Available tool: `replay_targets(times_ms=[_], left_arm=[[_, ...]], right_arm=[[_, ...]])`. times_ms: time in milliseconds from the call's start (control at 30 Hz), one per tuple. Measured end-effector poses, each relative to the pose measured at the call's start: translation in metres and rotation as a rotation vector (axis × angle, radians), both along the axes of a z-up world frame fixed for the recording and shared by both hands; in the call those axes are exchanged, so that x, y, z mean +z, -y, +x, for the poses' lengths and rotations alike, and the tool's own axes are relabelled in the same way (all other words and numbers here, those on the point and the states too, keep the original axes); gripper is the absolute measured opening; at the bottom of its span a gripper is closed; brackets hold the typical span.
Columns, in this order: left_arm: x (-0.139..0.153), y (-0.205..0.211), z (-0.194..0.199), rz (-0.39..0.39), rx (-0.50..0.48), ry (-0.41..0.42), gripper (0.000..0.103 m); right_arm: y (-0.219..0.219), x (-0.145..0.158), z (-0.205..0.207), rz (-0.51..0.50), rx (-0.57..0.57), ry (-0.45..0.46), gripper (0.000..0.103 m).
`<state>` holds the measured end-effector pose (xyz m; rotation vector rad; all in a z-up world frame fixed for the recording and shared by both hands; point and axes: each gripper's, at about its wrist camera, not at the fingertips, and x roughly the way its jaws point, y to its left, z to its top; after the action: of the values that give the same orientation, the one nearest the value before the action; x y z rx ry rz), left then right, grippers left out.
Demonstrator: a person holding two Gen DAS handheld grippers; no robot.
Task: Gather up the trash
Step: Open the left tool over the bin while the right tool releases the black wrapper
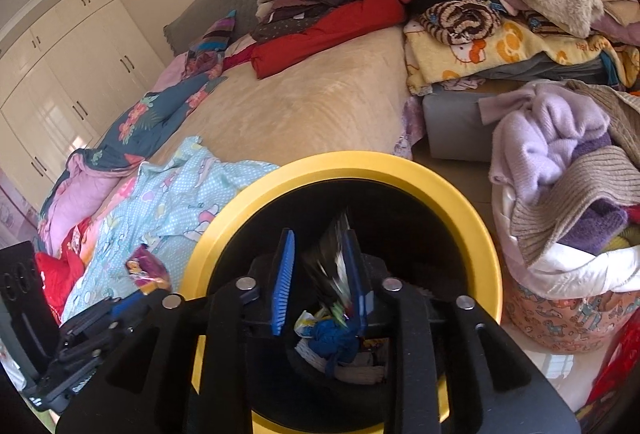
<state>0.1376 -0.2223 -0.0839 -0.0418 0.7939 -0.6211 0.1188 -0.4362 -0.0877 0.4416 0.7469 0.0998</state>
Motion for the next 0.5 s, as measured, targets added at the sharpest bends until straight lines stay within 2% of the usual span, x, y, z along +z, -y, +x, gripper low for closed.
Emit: replay_targets(times_ms=[167,233,300,367,500], left_arm=[[-0.009,0.012,0.004,0.025,-0.033,-0.015,0.016],[-0.010,0.015,0.004,0.030,-0.039,-0.015,0.021],[-0.010,0.016,0.004,0.032,-0.040,-0.014,0.035],[-0.010,0.015,0.004,0.035,-0.036,-0.011,0.041],[-0.007,0.011,0.003,0.043,-0.020,-0.001,0.059]], right_arm=[[0.011,0.000,-0.008,-0.002,-0.023,-0.005,0.045],[0.013,0.001,-0.010,-0.008,-0.025,-0.006,0.050],[0.013,0.003,-0.013,-0.019,-0.026,-0.005,0.055],[0.012,0.005,-0.015,-0.032,-0.022,-0.002,0.059],[0.010,0.010,-0.021,-0.062,-0.025,0.006,0.074]])
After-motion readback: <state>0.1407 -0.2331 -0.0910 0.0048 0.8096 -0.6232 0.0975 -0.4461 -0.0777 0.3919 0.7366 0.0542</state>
